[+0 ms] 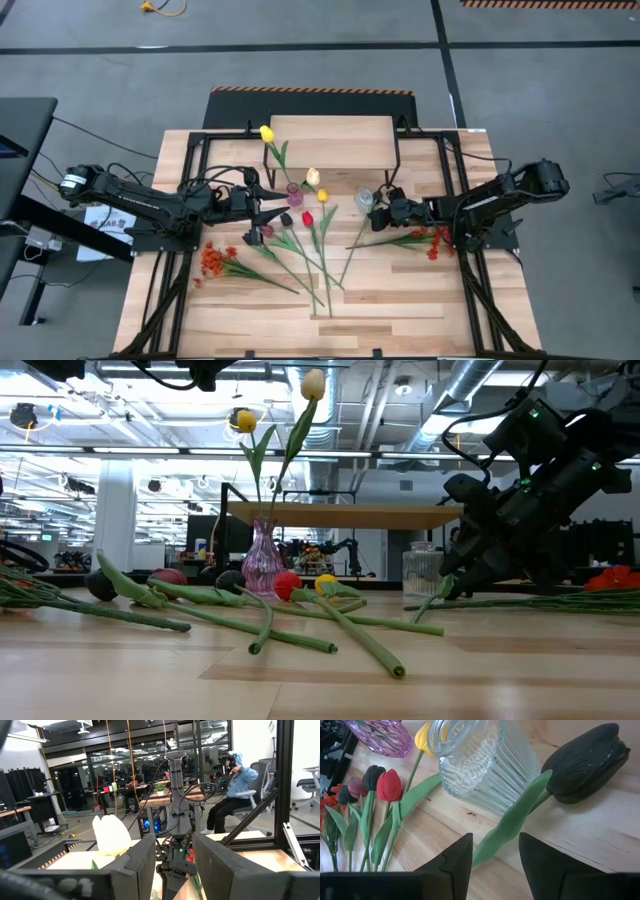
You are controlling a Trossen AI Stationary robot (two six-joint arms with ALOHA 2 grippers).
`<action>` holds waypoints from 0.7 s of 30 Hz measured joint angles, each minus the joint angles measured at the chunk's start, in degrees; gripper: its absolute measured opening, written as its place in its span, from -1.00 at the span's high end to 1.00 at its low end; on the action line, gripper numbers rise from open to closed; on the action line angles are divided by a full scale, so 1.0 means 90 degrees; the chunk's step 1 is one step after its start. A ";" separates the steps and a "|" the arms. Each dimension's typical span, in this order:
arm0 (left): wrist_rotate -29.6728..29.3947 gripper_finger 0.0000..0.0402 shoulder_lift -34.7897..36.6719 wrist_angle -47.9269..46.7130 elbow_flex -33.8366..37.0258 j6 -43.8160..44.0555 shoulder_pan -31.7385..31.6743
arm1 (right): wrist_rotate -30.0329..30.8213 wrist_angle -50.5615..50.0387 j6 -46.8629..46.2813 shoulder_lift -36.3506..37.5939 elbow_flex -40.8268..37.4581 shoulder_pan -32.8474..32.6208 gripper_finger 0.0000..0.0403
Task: Pick and place flowers into a vace then onto a shelf
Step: Put the top black tulip into the purple vase
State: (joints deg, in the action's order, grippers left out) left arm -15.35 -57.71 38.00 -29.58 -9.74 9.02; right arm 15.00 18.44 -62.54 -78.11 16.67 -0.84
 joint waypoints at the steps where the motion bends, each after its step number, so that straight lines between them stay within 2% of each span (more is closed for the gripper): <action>1: -0.0001 0.39 0.0000 -0.0001 0.0000 0.0000 0.0000 | 0.0000 0.0000 -0.0001 0.0000 0.0000 0.0000 0.23; 13: 0.0000 0.39 0.0000 0.0000 0.0000 0.0000 0.0002 | 0.0009 0.0000 -0.0046 0.0000 0.0000 -0.0032 0.29; 21: -0.0002 0.39 0.0000 -0.0002 0.0000 0.0001 0.0000 | 0.0005 0.0000 -0.0126 0.0000 0.0000 -0.0075 0.23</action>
State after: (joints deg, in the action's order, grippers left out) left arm -15.38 -57.71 37.98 -29.58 -9.73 9.02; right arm 15.05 18.44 -63.68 -78.11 16.67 -1.52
